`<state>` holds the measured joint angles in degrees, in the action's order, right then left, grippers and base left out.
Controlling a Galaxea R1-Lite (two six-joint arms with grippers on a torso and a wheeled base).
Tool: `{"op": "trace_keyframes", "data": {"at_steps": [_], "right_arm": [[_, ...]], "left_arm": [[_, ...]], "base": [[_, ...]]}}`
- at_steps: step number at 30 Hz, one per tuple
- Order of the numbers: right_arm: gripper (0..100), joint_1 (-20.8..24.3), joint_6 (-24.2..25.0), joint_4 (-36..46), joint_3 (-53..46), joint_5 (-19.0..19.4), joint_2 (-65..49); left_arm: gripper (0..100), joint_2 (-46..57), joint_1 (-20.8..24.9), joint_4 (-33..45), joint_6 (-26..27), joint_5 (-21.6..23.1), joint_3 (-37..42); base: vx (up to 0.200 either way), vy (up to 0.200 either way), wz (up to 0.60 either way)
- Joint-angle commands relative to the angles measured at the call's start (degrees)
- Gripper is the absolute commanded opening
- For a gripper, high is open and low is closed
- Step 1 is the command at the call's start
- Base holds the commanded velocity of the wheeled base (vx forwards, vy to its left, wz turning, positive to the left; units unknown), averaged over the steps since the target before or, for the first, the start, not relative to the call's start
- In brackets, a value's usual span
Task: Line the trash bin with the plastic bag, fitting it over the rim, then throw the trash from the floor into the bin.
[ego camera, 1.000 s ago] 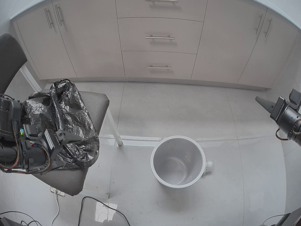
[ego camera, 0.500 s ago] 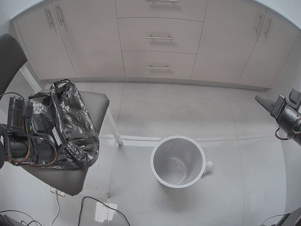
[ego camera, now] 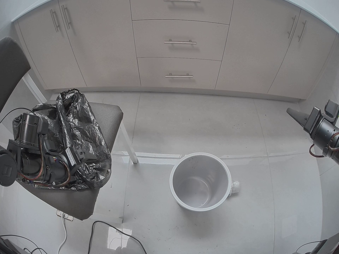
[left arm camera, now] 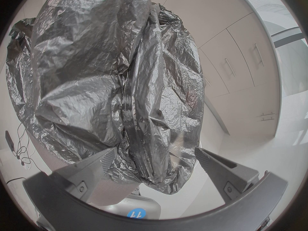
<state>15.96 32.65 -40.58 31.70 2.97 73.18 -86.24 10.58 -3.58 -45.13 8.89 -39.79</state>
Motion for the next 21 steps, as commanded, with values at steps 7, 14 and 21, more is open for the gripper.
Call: {"op": "trace_keyframes", "data": {"at_steps": [7, 14, 21], "right_arm": [[0, 0.1, 0.0, 0.0, 0.0, 0.0, -0.1], [0, 0.0, 0.1, 0.0, -0.1, 0.0, -0.1], [0, 0.0, 0.0, 0.0, -0.1, 0.1, -0.1]], "left_arm": [[0, -0.5, 0.0, -0.5, 0.0, -0.1, 0.2], [0, -1.2, 0.1, -0.5, 0.0, 0.2, 0.2], [0, -2.8, 0.1, -1.2, 0.0, 0.3, 0.0]], "base": [[0.000, 0.000, 0.00], [0.000, 0.000, 0.00], [0.000, 0.000, 0.00]]}}
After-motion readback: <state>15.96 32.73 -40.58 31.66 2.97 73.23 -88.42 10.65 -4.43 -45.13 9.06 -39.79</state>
